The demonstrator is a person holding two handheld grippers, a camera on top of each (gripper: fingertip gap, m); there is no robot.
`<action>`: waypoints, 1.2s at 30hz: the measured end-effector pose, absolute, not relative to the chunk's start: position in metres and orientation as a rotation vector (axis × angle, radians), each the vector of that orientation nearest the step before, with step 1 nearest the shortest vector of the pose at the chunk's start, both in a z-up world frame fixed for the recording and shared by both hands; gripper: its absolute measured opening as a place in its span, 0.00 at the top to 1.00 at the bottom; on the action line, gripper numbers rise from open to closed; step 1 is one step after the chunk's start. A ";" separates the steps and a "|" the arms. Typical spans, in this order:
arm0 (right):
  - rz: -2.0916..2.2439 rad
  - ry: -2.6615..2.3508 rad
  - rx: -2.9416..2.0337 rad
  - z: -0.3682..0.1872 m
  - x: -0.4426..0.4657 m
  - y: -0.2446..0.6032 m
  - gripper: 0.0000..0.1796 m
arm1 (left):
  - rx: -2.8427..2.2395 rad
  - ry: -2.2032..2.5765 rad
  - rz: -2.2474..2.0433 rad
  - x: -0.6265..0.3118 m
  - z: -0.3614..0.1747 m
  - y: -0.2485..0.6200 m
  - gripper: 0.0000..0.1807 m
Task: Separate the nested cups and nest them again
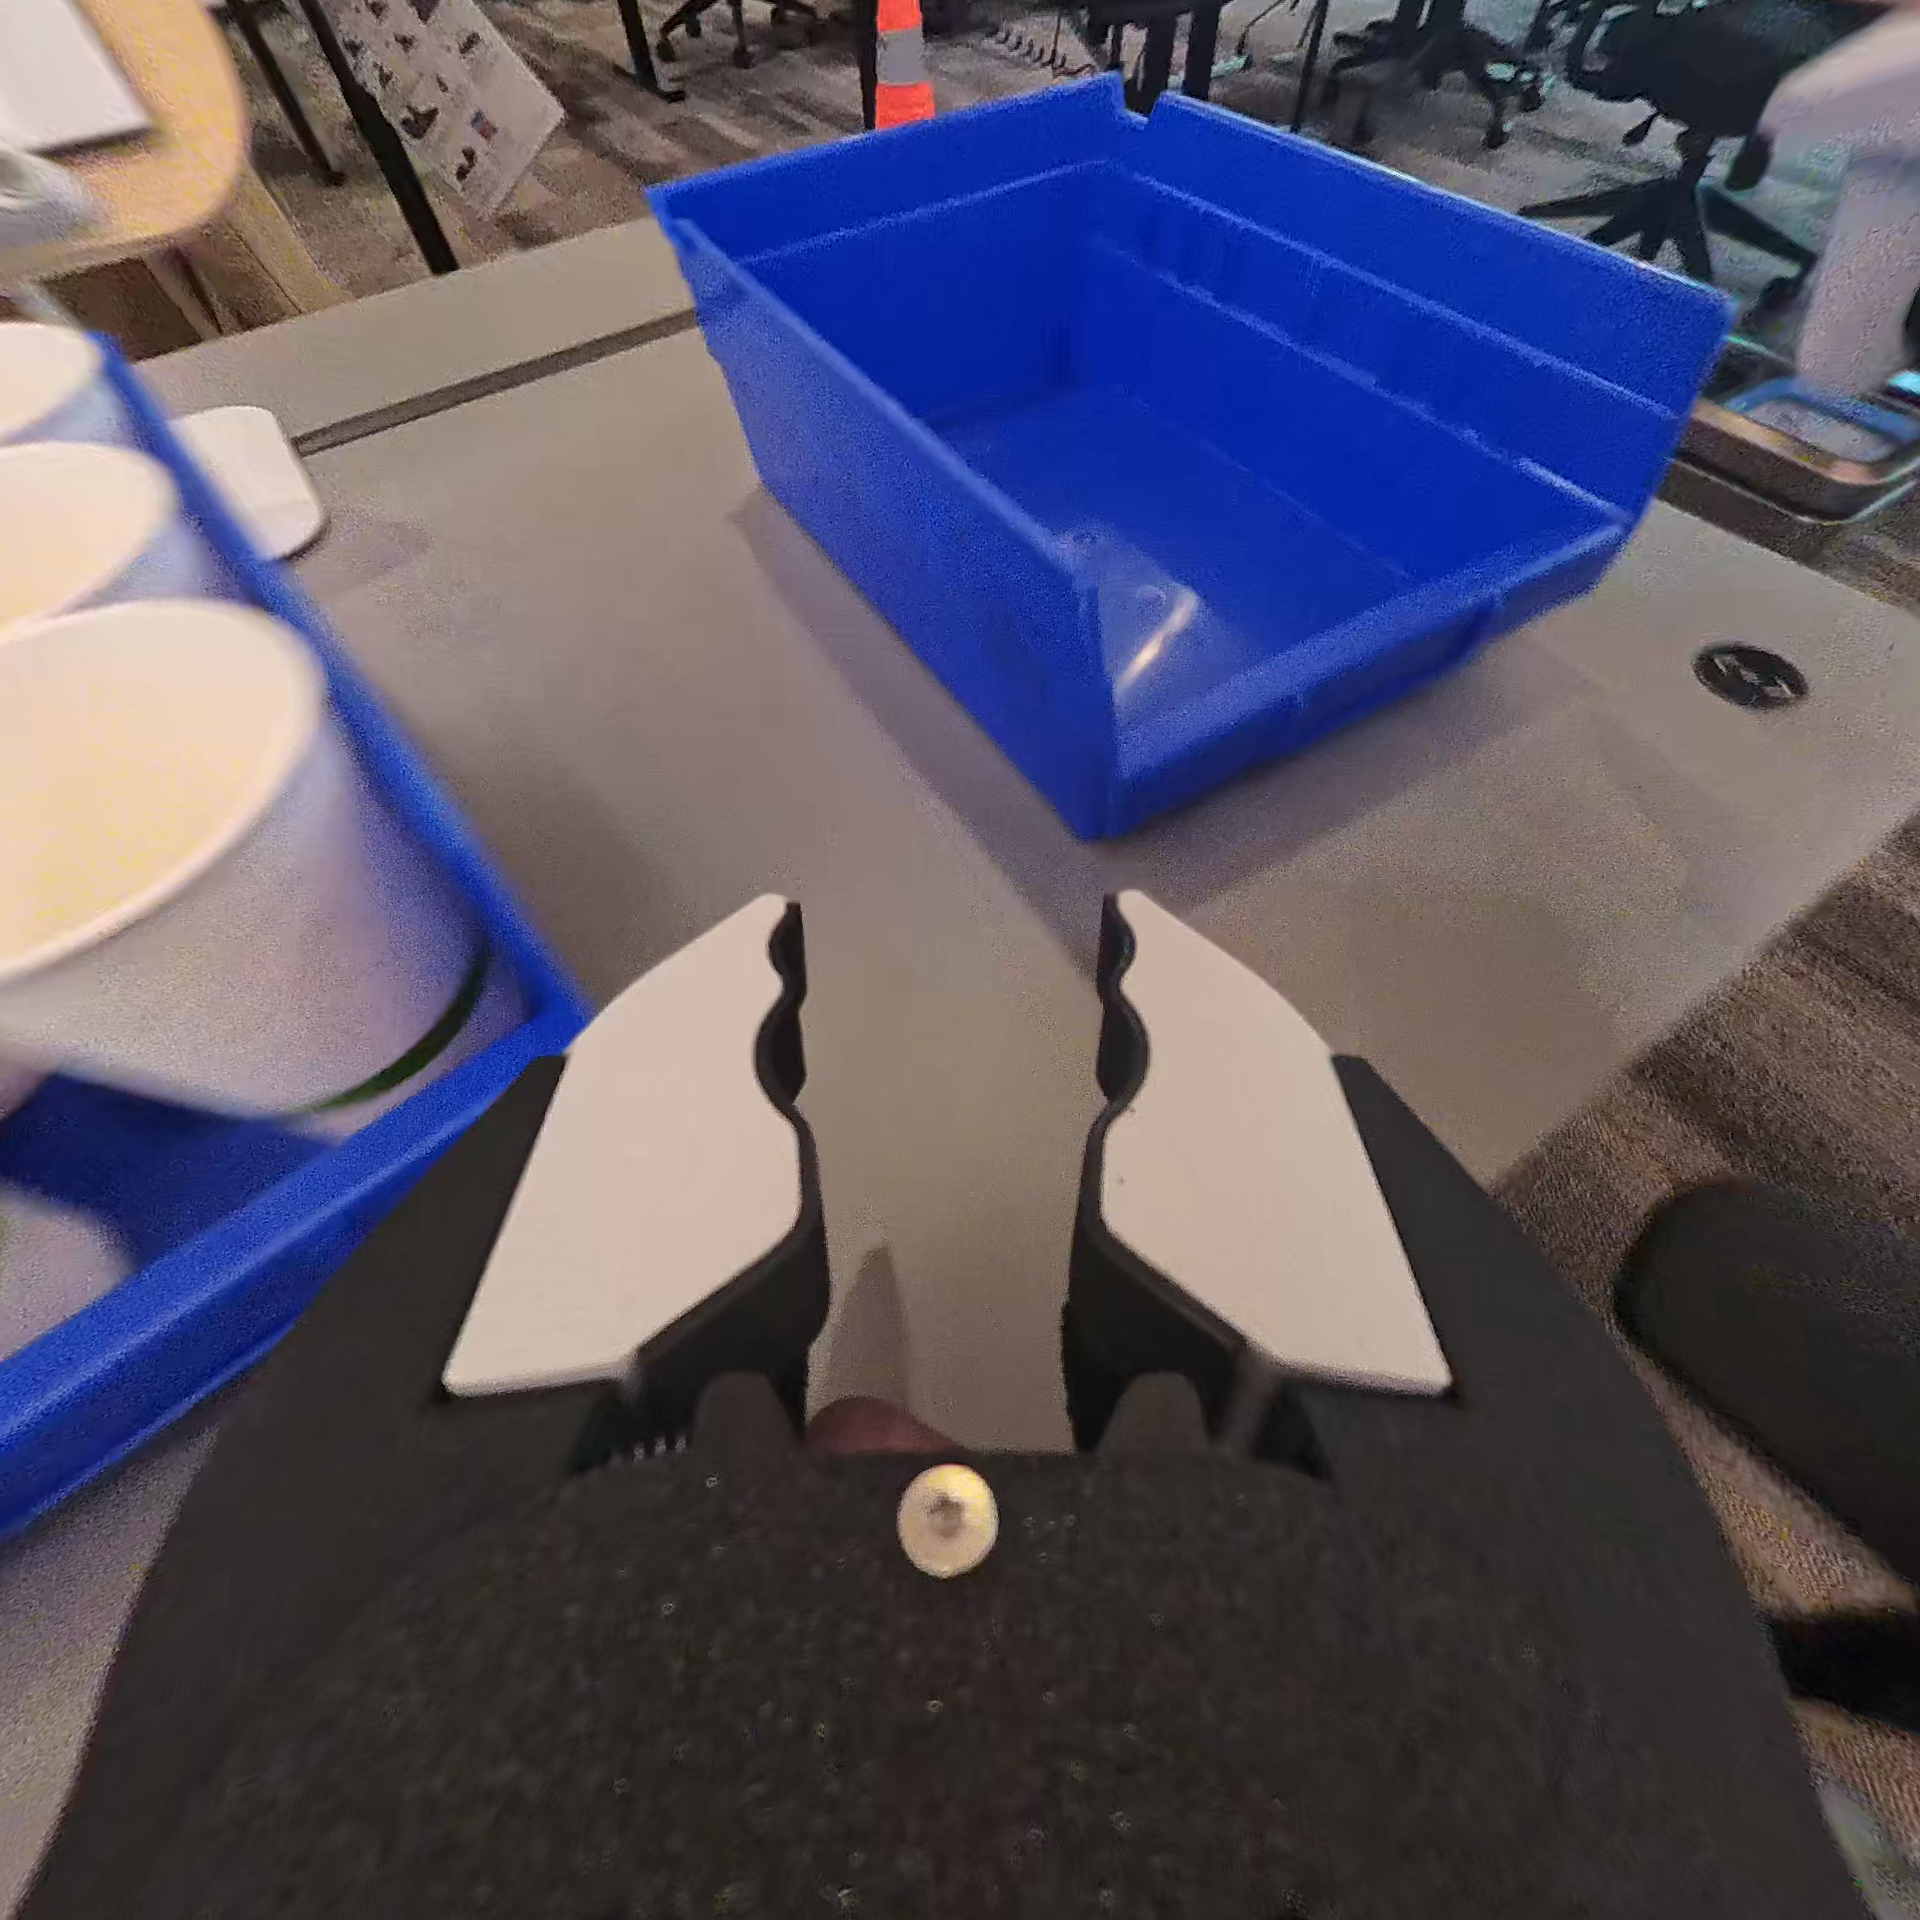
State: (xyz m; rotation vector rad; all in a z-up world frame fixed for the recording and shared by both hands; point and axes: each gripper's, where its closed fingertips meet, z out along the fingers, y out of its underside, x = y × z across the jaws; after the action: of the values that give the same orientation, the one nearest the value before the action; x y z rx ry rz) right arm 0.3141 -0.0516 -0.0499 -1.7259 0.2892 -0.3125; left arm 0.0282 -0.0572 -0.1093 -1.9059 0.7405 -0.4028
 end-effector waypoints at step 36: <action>0.215 -0.087 -1.890 -0.115 -0.247 0.059 0.97 | -1.987 0.184 0.001 -0.432 -0.116 0.054 0.99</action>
State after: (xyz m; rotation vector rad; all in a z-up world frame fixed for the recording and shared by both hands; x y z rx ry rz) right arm -0.2470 0.0593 -0.1149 -1.8896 -0.0871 0.2148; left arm -0.4319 0.0539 -0.1162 -1.9870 0.1842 0.0010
